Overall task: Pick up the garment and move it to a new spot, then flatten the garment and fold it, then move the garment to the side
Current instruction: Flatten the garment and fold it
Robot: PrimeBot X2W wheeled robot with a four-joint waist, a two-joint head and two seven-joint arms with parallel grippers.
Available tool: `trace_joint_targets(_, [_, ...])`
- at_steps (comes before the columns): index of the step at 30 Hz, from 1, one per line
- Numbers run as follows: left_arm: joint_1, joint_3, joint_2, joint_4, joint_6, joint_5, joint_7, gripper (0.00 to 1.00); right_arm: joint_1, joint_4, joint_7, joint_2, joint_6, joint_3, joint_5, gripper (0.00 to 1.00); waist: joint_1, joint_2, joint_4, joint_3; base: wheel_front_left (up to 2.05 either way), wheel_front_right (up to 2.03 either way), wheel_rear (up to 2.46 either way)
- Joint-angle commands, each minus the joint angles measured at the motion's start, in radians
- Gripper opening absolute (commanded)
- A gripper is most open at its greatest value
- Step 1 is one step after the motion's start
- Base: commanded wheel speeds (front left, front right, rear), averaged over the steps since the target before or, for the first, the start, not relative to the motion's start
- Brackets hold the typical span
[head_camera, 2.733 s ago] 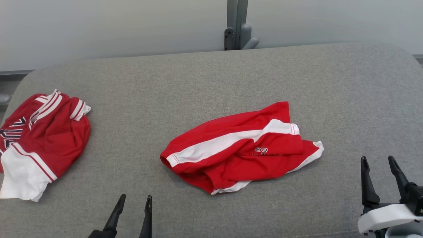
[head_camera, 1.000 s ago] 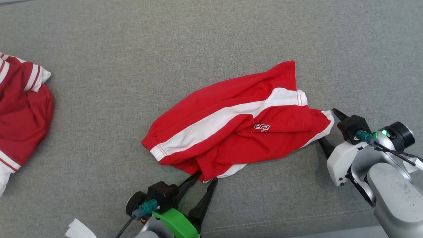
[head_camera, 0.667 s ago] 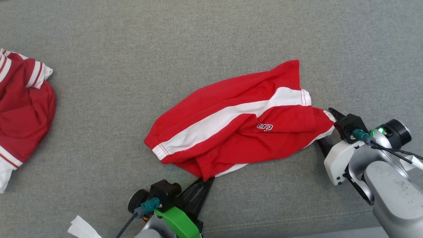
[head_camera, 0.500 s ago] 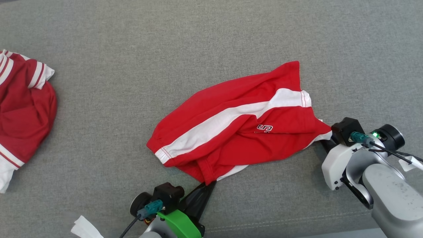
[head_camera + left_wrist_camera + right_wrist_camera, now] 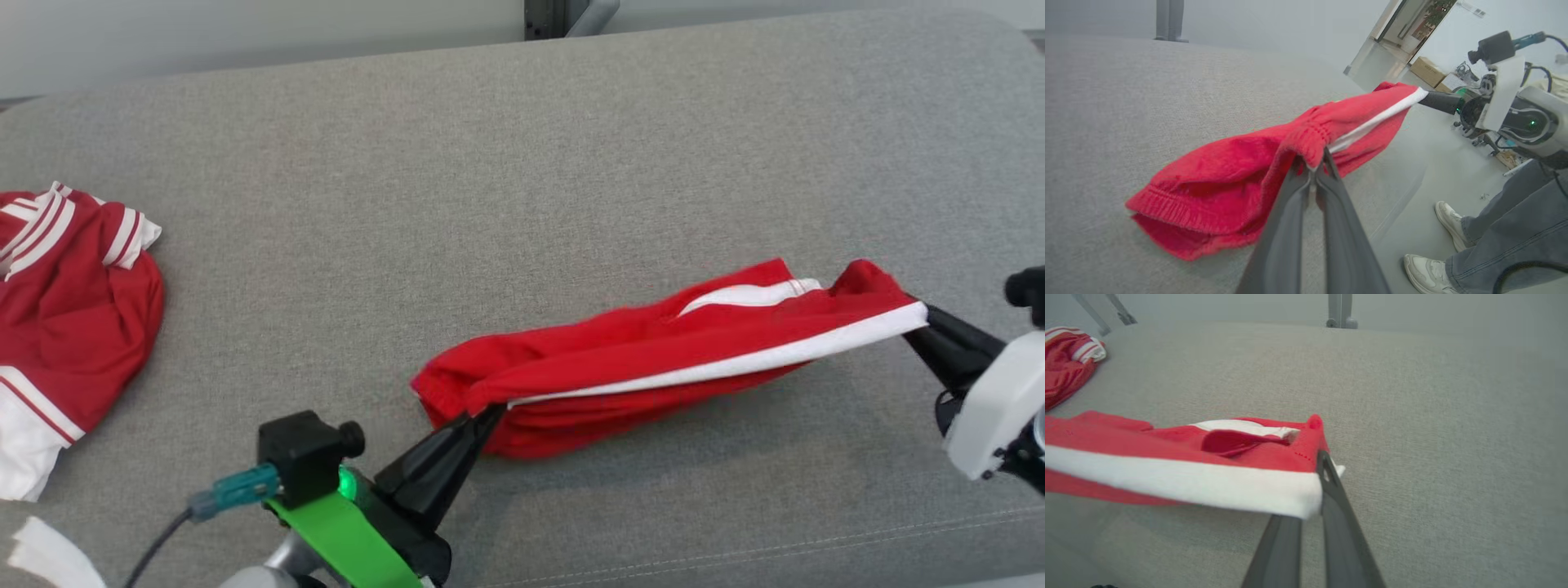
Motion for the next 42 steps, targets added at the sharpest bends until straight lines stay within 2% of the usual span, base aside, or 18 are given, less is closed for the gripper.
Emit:
trace_joint_targets(1, [0.010, 0.010, 0.012, -0.020, 0.009, -0.014, 0.006, 0.00, 0.021, -0.018, 0.012, -0.001, -0.001, -0.014, 0.010, 0.00, 0.0000, 0.0090, -0.029, -0.030, 0.00, 0.00, 0.00])
trace_joint_targets(6, [-0.022, 0.092, 0.101, -0.246, 0.061, -0.070, 0.085, 0.00, 0.091, -0.216, 0.121, -0.021, -0.001, -0.195, 0.092, 0.00, 0.0000, 0.0090, -0.065, -0.025, 0.00, 0.00, 0.00])
trace_joint_targets(12, [-0.107, 0.188, 0.164, -0.395, 0.095, -0.124, 0.156, 0.00, 0.112, -0.345, 0.201, -0.014, -0.001, -0.326, 0.123, 0.00, 0.0000, 0.0090, -0.100, 0.035, 0.00, 0.00, 0.00])
trace_joint_targets(16, [-0.209, 0.260, 0.219, -0.413, 0.113, -0.125, 0.216, 0.00, 0.040, -0.372, 0.224, -0.026, -0.002, -0.372, 0.095, 0.00, 0.0000, 0.0090, -0.118, 0.108, 0.00, 0.00, 0.00])
trace_joint_targets(20, [-0.380, 0.310, 0.261, -0.349, 0.097, -0.126, 0.295, 0.00, -0.156, -0.332, 0.233, -0.034, -0.002, -0.331, 0.065, 0.00, 0.0000, 0.0090, -0.132, 0.210, 0.00, 0.00, 0.00])
trace_joint_targets(22, [-0.501, 0.325, 0.260, -0.277, 0.081, -0.110, 0.325, 0.00, -0.297, -0.281, 0.241, -0.035, -0.002, -0.269, 0.040, 0.00, 0.0000, 0.0090, -0.133, 0.260, 0.00, 0.00, 0.00])
trace_joint_targets(25, [-0.700, 0.307, 0.237, -0.137, 0.046, -0.074, 0.372, 0.00, -0.551, -0.147, 0.248, 0.029, -0.002, -0.176, -0.006, 0.00, 0.0000, 0.0090, -0.137, 0.333, 0.00, 0.00, 0.00])
trace_joint_targets(29, [-0.985, 0.272, 0.164, 0.111, 0.017, 0.038, 0.358, 0.00, -0.886, 0.091, 0.212, 0.180, -0.002, -0.090, -0.135, 0.00, 0.0000, 0.0090, -0.138, 0.411, 0.00, 0.00, 0.00])
trace_joint_targets(33, [-1.233, 0.262, 0.085, 0.396, 0.019, 0.171, 0.238, 0.00, -1.146, 0.342, 0.080, 0.343, -0.002, -0.094, -0.294, 0.00, 0.0000, 0.0090, -0.150, 0.452, 0.00, 0.00, 0.00])
trace_joint_targets(36, [-1.369, 0.265, 0.046, 0.569, 0.036, 0.263, 0.099, 0.00, -1.272, 0.498, -0.054, 0.459, -0.003, -0.146, -0.399, 0.00, 0.0000, 0.0090, -0.172, 0.474, 0.00, 0.00, 0.00])
trace_joint_targets(39, [-1.426, 0.237, 0.019, 0.700, 0.019, 0.323, -0.021, 0.00, -1.320, 0.613, -0.182, 0.527, -0.003, -0.173, -0.485, 0.00, 0.0000, 0.0090, -0.187, 0.491, 0.00, 0.00, 0.00])
trace_joint_targets(42, [-1.406, 0.200, 0.013, 0.796, -0.004, 0.346, -0.114, 0.00, -1.280, 0.700, -0.280, 0.563, -0.002, -0.136, -0.537, 0.00, 0.0000, 0.0090, -0.195, 0.500, 0.00, 0.00, 0.00])
